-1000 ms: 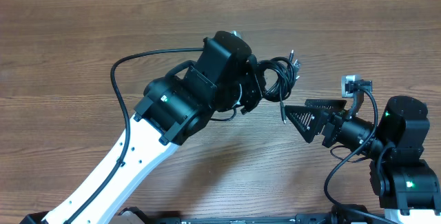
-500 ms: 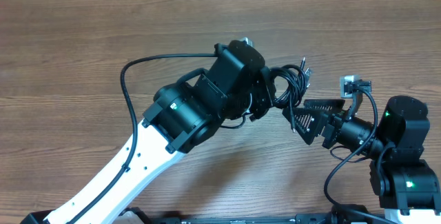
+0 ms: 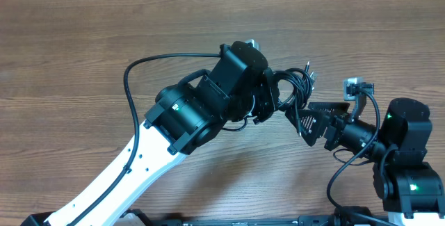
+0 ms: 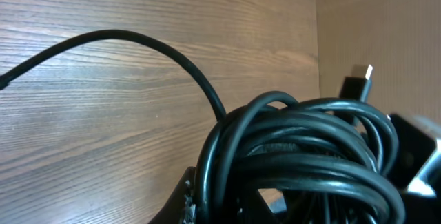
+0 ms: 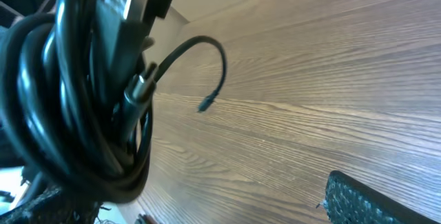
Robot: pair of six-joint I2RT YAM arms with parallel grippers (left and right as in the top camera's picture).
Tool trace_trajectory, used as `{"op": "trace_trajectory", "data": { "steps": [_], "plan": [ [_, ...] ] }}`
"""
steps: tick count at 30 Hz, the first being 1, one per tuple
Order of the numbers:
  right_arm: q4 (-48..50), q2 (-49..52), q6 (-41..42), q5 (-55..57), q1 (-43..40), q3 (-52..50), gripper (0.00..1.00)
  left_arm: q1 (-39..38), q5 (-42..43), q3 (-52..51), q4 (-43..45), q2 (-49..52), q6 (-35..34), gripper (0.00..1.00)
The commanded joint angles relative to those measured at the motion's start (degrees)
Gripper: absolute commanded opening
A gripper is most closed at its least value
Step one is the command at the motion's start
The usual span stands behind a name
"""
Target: Untangle cables
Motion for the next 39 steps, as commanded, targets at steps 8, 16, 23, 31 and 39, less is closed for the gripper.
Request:
{"op": "trace_trajectory", "data": {
  "steps": [8, 16, 23, 31, 39],
  "plan": [
    [-0.83, 0.04, -0.22, 7.23, -0.11, 1.2, 1.0, -1.14, 14.64, 1.6, -1.55, -0.55, 9.03, 0.04],
    [-2.47, 0.04, -0.24, 10.38, -0.11, 1.18, 1.0, -1.14, 19.58, 1.6, -0.76, -0.55, 11.43, 0.04],
    [-5.68, 0.04, -0.24, 17.73, -0.11, 1.18, 1.0, -0.85, 23.61, 1.62, 1.53, -0.55, 14.93, 0.04],
    [-6.78, 0.04, -0.09, 20.28, -0.11, 1.18, 1.0, 1.22, 25.24, 1.62, 1.6, -0.55, 14.93, 0.04],
    [-6.62, 0.04, -0.04, 20.33, -0.11, 1.18, 1.0, 1.33, 25.35, 1.62, 1.73, -0.55, 14.93, 0.04]
  ]
}}
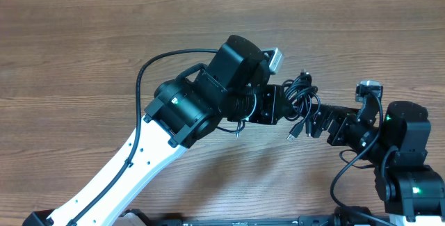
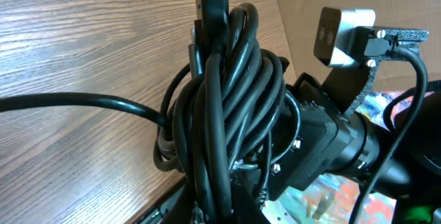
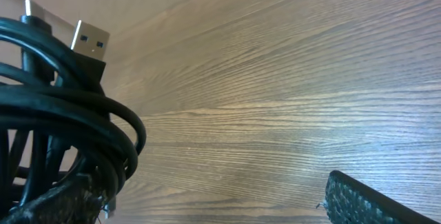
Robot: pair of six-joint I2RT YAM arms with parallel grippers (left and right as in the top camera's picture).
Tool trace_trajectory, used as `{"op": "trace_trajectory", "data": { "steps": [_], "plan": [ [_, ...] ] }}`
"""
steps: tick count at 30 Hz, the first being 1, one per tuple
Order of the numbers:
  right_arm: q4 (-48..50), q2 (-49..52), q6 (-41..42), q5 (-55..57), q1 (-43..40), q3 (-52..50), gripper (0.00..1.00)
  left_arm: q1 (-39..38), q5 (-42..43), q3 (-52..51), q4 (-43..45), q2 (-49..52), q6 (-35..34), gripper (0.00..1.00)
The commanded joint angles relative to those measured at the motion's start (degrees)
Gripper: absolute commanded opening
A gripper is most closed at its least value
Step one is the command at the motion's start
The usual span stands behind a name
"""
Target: Untangle cables
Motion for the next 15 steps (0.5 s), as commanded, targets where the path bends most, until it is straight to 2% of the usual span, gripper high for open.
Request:
{"op": "trace_trajectory", "data": {
  "steps": [1, 8, 15],
  "plan": [
    [0.44, 0.5, 0.15, 2.56, -0.04, 0.15, 1.0, -0.68, 7.28, 1.62, 0.74, -1.44, 1.31, 0.04],
    [1.51, 0.5, 0.37, 3.91, -0.04, 0.15, 1.0, -0.66, 15.61, 1.62, 1.81, -1.44, 4.33, 0.04],
    [4.61, 0.5, 0.35, 3.91, -0.04, 0.15, 1.0, -0.55, 17.09, 1.62, 1.44, -1.44, 4.79, 0.04]
  ]
}}
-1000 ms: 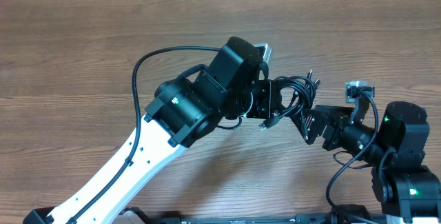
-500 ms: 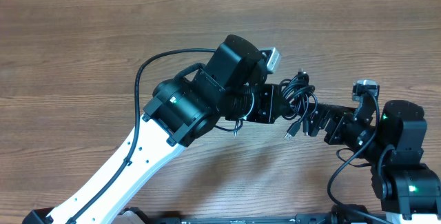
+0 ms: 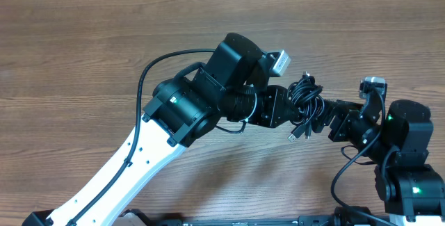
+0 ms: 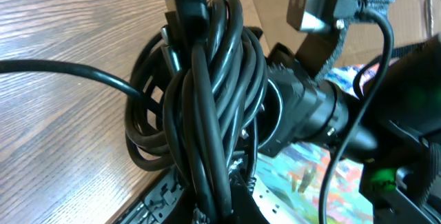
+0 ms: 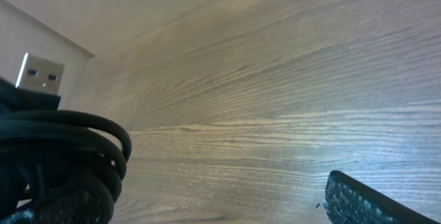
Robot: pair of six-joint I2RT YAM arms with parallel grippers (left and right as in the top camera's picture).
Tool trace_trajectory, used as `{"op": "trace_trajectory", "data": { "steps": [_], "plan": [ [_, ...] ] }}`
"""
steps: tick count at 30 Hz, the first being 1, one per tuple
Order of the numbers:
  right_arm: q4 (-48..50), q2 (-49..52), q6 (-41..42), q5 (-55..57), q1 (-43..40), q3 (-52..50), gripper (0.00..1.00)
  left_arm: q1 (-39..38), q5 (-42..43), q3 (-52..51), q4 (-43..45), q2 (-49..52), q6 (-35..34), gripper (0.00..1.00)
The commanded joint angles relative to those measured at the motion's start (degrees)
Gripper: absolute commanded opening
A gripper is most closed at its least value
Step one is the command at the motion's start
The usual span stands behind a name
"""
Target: Untangle cables
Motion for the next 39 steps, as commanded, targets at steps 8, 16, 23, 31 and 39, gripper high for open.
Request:
{"op": "trace_trajectory", "data": {
  "steps": [8, 16, 23, 31, 39],
  "plan": [
    [6.62, 0.52, 0.11, 2.67, -0.04, 0.15, 1.0, -0.85, 14.43, 1.62, 0.42, -1.42, 5.79, 0.04],
    [6.8, 0.94, -0.28, 5.62, -0.04, 0.15, 1.0, -0.72, 14.69, 1.62, 0.26, -1.42, 9.05, 0.04],
    [4.17, 0.92, -0.13, 4.44, -0.04, 0.17, 1.0, 2.12, 0.0, 1.62, -2.89, -1.42, 9.14, 0.04],
    [1.81, 0.92, -0.31, -6.86, -0.04, 0.17, 1.0, 3.78, -16.9, 1.62, -1.99, -1.42, 9.16, 0.04],
    [2.01, 0.92, -2.89, -13.62, -0.04, 0.17, 1.0, 3.96, -26.91, 1.62, -1.95, -1.42, 9.18, 0.04]
  ]
}}
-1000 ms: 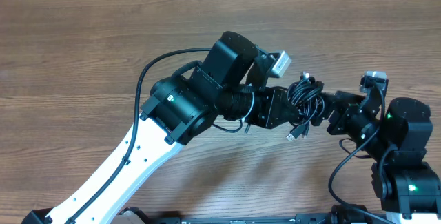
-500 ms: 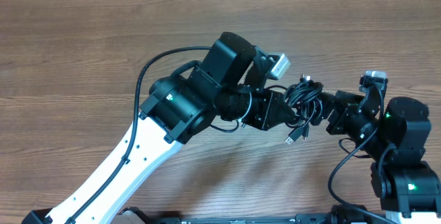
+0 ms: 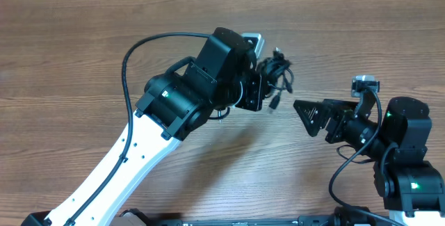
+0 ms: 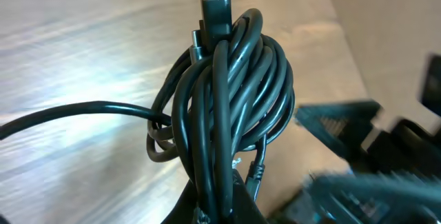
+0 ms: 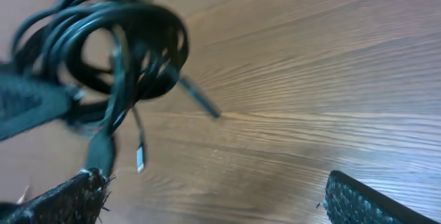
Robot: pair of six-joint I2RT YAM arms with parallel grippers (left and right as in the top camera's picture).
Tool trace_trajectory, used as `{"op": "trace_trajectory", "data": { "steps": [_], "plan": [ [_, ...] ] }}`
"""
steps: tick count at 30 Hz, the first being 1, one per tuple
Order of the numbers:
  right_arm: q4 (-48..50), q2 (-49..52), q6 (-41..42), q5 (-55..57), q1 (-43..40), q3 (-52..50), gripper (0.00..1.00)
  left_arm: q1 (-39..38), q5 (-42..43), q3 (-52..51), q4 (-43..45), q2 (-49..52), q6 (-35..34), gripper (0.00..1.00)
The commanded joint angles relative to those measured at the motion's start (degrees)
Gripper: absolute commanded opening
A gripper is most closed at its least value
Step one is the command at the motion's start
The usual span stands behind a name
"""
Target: Untangle cables
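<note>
A tangled bundle of black cables (image 4: 224, 107) hangs above the wooden table, and my left gripper (image 4: 220, 207) is shut on its lower part. A USB plug (image 4: 216, 3) sticks out at its top, and small plugs dangle below it (image 5: 140, 156). In the overhead view the bundle (image 3: 275, 74) sits at the left gripper's (image 3: 263, 88) tip, above the table's middle. My right gripper (image 3: 311, 117) stands open to the right of the bundle, apart from it. Nothing lies between its fingers (image 5: 358, 198), and the bundle (image 5: 117, 48) shows ahead at upper left.
The wooden table (image 3: 83, 59) stretches wide on all sides. A black cable (image 3: 132, 55) arcs over the left arm's back. The table's far edge meets a cardboard-coloured wall.
The left gripper has moved left and toward the far side with the bundle. The bundle, which lay against the right gripper's left finger, now hangs clear of it. The right gripper is still open.
At first the two grippers were close together, the bundle in the left one and pressed beside the right gripper's open fingers. Then the left wrist had turned, with the bundle still against the right gripper. Now the bundle is clear of the right gripper.
</note>
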Motion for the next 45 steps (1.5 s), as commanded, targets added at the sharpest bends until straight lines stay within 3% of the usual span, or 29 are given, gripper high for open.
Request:
{"op": "trace_trajectory", "data": {
  "steps": [1, 11, 15, 24, 33, 39, 45],
  "plan": [
    [0.63, -0.11, -1.57, -3.78, -0.09, 0.2, 1.0, 0.31, -5.49, 1.57, 0.7, -1.42, 1.31, 0.04],
    [3.58, -0.09, -4.76, -7.15, -0.09, 0.2, 1.0, -0.63, 6.08, 1.55, 3.69, -1.42, 1.29, 0.04],
    [3.56, -0.02, -7.28, -7.08, -0.09, 0.2, 1.0, -2.84, 6.58, 1.55, 6.03, -1.42, 1.27, 0.04],
    [0.46, 1.01, -7.91, 3.93, -0.09, 0.17, 1.0, -4.0, 13.79, 1.57, 6.73, -1.42, 1.6, 0.04],
    [1.22, 1.9, -7.72, 6.93, -0.09, 0.17, 1.0, -4.0, 21.38, 1.55, 5.01, -1.42, 5.33, 0.04],
    [0.61, 1.88, -7.26, 6.86, -0.09, 0.17, 1.0, -3.78, 16.96, 1.55, 3.28, -1.42, 7.13, 0.04],
    [-2.8, 1.88, -4.11, 4.85, -0.09, 0.2, 1.0, -3.8, -3.39, 1.55, 1.49, -1.42, 6.4, 0.04]
  ]
}}
